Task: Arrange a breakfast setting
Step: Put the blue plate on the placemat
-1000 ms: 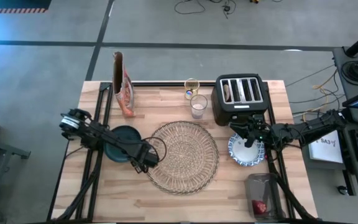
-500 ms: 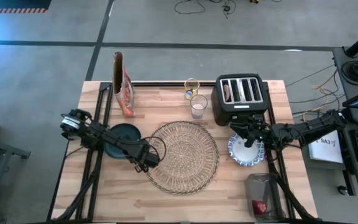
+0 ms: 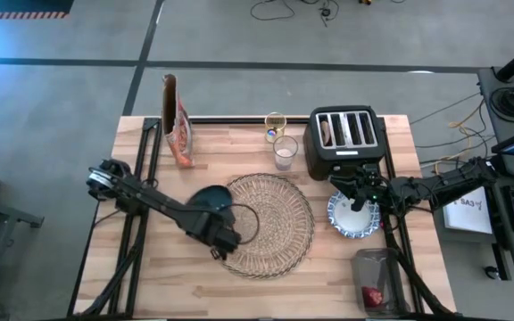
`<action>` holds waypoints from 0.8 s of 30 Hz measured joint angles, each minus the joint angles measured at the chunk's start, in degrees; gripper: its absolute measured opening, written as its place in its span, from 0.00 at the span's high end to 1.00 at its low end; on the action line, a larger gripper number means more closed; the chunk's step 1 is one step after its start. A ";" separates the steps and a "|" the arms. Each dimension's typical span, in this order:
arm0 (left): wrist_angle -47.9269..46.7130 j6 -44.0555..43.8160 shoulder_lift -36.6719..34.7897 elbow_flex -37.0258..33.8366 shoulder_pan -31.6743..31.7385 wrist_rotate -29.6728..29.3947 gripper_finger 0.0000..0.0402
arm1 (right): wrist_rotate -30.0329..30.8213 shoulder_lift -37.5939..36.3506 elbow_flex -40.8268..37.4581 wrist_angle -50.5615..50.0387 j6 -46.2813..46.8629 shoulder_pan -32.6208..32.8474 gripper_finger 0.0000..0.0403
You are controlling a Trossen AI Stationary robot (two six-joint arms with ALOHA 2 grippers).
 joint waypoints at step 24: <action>-3.73 23.66 18.29 20.73 -2.28 -0.34 0.99 | 0.00 0.00 0.01 0.00 -0.02 0.01 0.82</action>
